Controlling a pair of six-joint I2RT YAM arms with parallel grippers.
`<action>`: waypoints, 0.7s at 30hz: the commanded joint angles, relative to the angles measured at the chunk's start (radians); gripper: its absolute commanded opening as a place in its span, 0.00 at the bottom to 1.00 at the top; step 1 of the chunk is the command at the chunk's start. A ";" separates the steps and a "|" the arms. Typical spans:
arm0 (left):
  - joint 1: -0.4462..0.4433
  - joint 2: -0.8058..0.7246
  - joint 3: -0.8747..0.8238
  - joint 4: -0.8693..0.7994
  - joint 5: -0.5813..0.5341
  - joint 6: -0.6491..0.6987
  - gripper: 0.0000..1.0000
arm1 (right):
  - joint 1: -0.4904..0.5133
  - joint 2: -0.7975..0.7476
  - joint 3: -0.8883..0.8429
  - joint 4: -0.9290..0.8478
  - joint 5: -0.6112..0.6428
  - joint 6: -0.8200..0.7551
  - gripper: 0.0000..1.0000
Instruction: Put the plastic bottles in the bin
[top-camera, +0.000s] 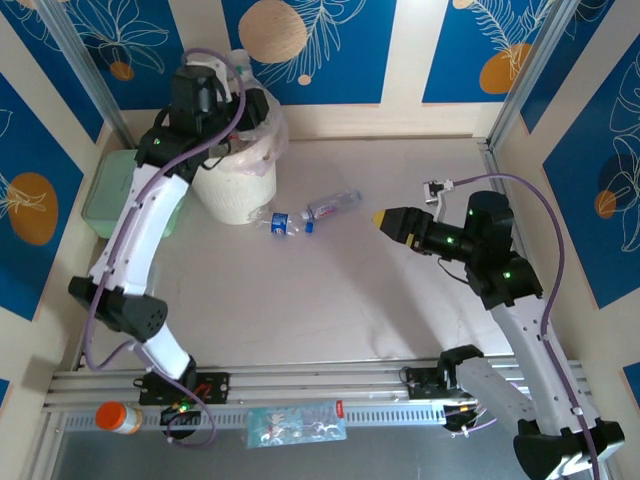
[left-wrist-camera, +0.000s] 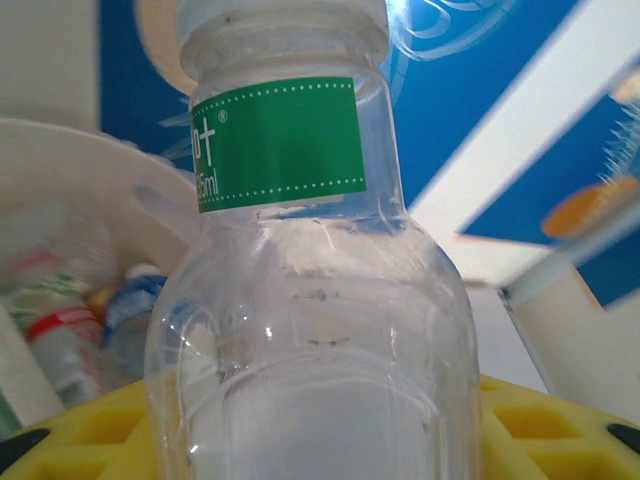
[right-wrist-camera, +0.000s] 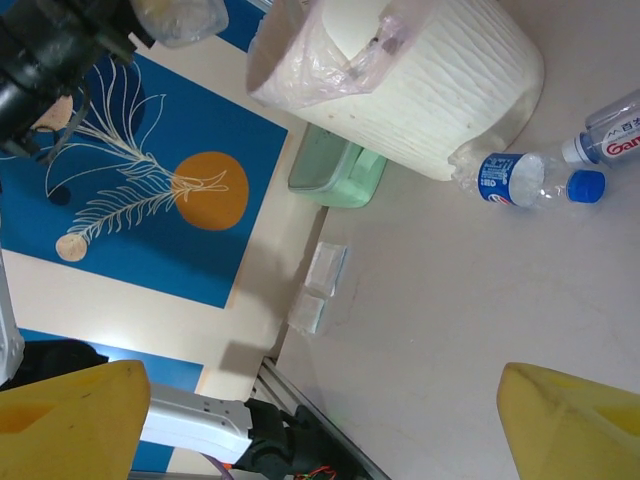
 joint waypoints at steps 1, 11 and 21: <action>0.040 0.084 0.116 -0.073 -0.089 -0.068 0.04 | 0.000 0.012 -0.019 -0.007 0.000 0.009 0.90; 0.140 0.288 0.230 -0.044 -0.042 -0.153 0.06 | 0.010 0.054 -0.003 -0.012 0.015 -0.002 0.89; 0.141 0.400 0.244 -0.004 0.040 -0.212 0.27 | 0.025 0.110 -0.025 -0.006 0.047 -0.037 0.89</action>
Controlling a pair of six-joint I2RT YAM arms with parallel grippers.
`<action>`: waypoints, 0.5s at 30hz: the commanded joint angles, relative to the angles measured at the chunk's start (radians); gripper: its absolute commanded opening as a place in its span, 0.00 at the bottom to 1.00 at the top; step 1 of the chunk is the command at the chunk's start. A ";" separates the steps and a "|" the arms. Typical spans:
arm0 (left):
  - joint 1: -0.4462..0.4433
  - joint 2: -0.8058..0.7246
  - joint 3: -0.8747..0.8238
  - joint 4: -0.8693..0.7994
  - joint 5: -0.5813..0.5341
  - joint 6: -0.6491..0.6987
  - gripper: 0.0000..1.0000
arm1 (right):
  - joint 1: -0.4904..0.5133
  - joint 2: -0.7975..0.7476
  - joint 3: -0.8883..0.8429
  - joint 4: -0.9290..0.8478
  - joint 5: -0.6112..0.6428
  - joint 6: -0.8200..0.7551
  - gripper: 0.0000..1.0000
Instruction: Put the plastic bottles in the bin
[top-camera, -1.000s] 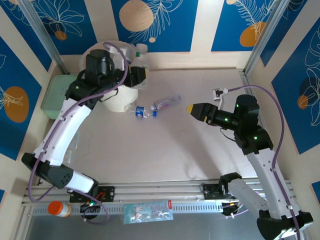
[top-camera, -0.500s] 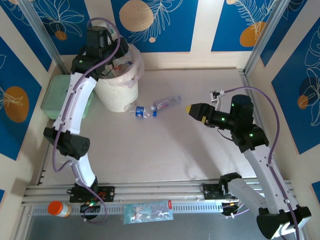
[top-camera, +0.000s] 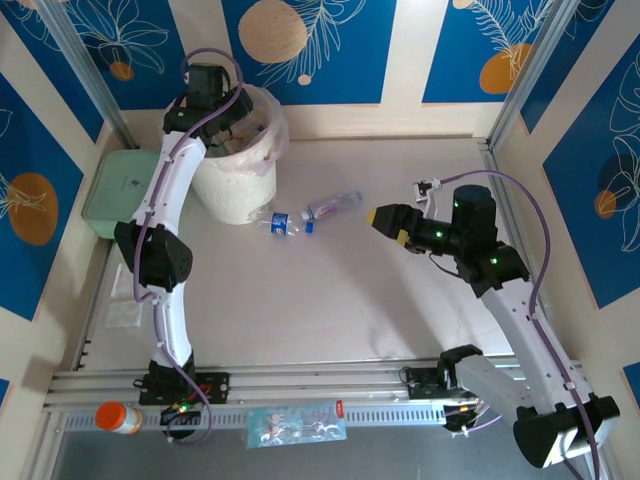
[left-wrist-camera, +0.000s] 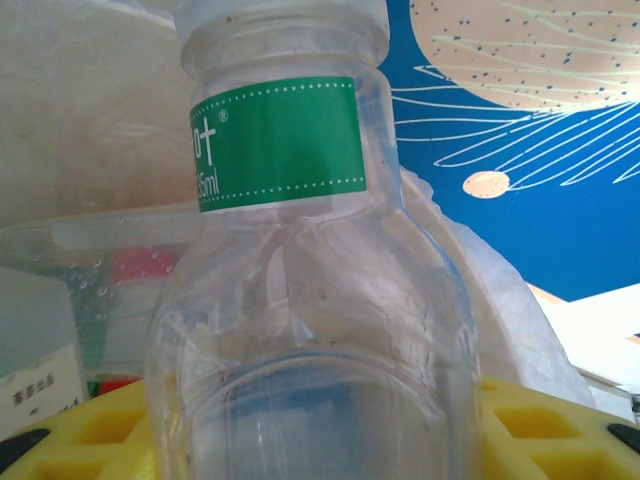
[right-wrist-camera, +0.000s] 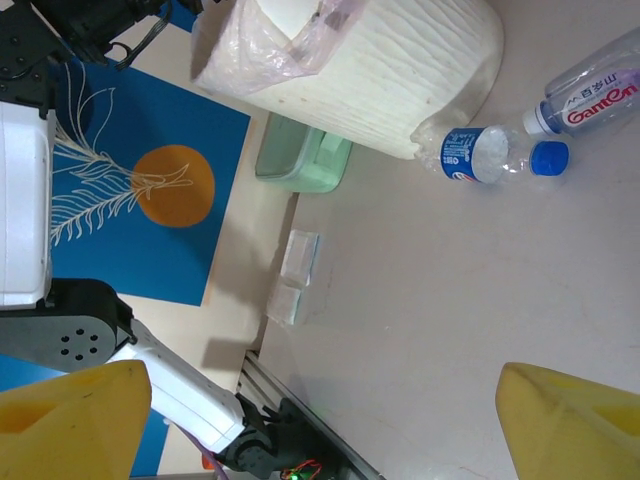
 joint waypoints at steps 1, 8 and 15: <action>-0.009 0.012 0.024 0.001 0.061 -0.031 0.32 | 0.005 0.019 -0.017 -0.001 0.016 -0.023 0.89; -0.017 -0.056 -0.096 0.056 0.025 0.011 0.78 | 0.003 0.041 -0.017 0.012 0.026 -0.036 0.90; -0.017 -0.113 -0.095 0.084 0.035 0.061 0.95 | 0.003 0.040 -0.024 0.011 0.026 -0.044 0.90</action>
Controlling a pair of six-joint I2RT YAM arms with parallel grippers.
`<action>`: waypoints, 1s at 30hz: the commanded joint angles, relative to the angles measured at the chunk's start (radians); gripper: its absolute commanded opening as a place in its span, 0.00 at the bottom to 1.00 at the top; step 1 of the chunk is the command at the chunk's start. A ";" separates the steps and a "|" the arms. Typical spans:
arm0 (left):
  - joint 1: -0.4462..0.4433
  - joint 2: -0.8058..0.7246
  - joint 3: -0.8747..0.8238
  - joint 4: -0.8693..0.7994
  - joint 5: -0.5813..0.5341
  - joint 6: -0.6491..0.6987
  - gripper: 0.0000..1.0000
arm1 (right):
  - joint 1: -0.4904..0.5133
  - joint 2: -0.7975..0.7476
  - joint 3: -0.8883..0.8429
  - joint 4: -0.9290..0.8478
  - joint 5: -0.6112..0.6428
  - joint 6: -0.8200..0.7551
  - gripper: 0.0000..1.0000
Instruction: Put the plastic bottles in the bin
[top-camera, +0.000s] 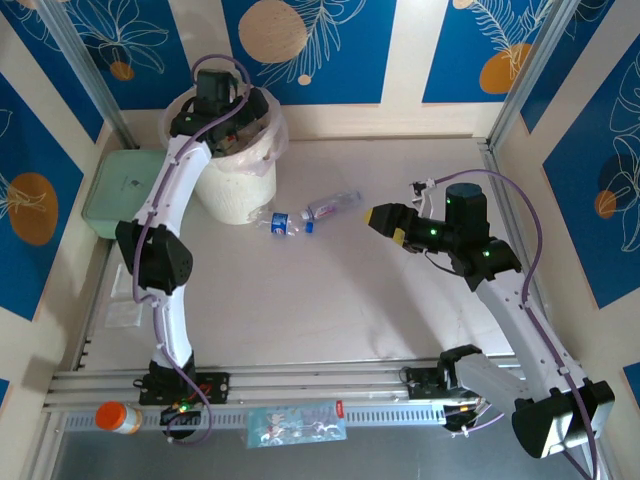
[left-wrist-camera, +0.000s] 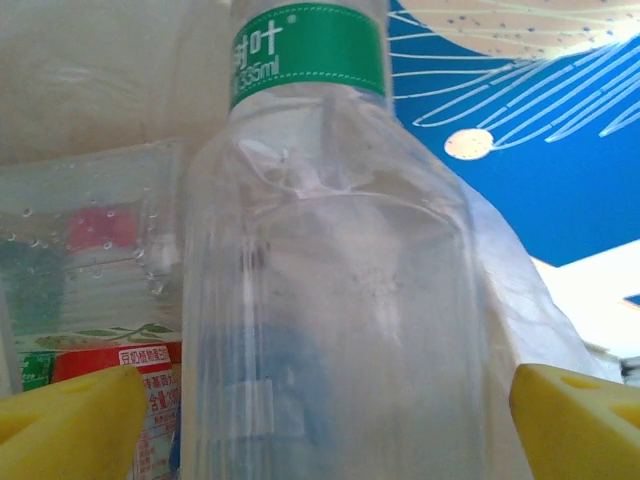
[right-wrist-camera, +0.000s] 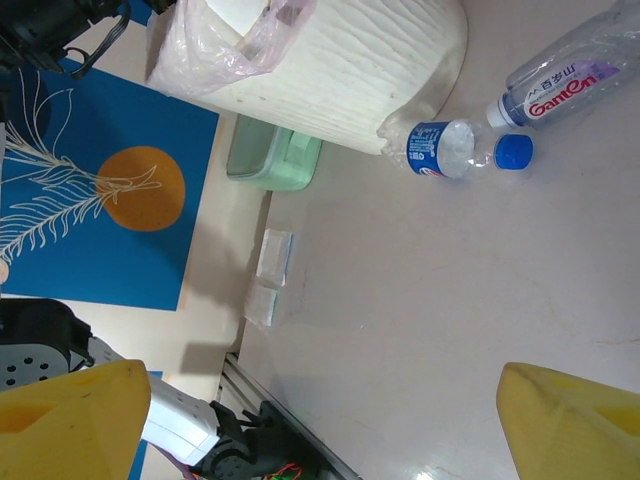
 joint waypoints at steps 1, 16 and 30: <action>0.003 -0.084 -0.003 0.037 0.017 0.040 0.95 | 0.003 -0.007 -0.010 0.003 0.000 -0.023 0.90; 0.005 -0.219 -0.099 0.057 -0.012 0.113 0.64 | 0.003 -0.039 -0.025 -0.011 0.015 -0.021 0.89; 0.014 -0.070 -0.109 0.048 0.127 0.031 0.37 | 0.011 -0.040 -0.022 -0.009 0.016 0.000 0.88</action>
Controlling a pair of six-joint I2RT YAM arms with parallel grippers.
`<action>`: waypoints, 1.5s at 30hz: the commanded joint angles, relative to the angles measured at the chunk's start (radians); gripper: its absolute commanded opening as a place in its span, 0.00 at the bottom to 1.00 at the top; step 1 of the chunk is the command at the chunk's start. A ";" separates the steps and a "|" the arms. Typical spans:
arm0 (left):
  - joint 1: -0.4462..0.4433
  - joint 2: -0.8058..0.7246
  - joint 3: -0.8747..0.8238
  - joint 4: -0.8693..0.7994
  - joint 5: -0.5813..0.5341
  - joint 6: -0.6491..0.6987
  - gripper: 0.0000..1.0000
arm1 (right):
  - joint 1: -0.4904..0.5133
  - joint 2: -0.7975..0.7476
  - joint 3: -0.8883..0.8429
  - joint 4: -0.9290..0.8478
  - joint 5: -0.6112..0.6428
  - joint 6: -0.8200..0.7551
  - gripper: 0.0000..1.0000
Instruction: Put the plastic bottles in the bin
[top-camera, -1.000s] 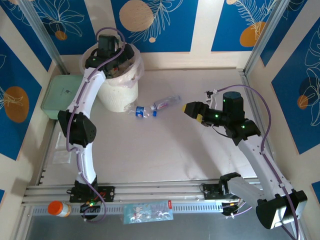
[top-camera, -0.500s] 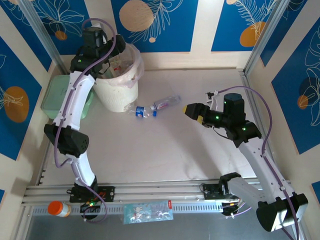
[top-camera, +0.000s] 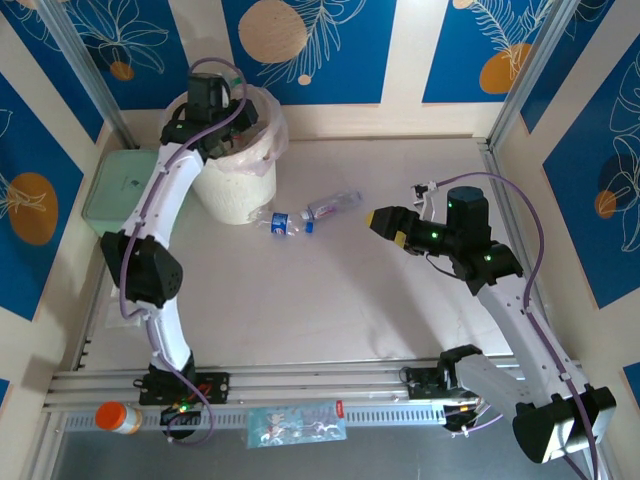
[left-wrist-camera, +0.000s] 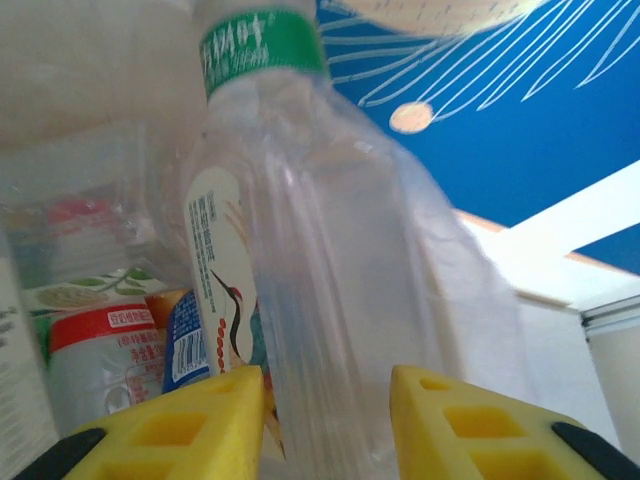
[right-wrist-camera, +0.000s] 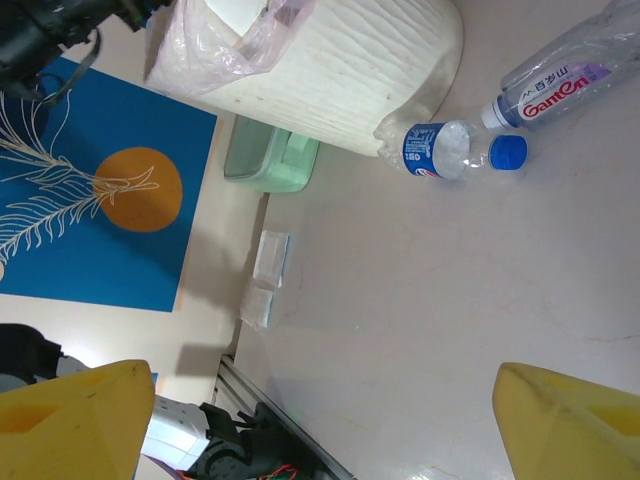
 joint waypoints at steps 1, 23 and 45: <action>0.011 0.047 0.053 -0.029 0.024 -0.025 0.36 | 0.009 -0.014 0.001 -0.012 0.007 0.001 0.88; 0.027 -0.350 -0.116 0.027 0.080 0.024 0.46 | 0.094 0.217 0.224 -0.148 0.253 -0.006 0.85; -0.154 -1.169 -1.093 -0.036 0.252 0.038 0.71 | 0.137 1.113 0.868 -0.469 0.542 0.611 0.98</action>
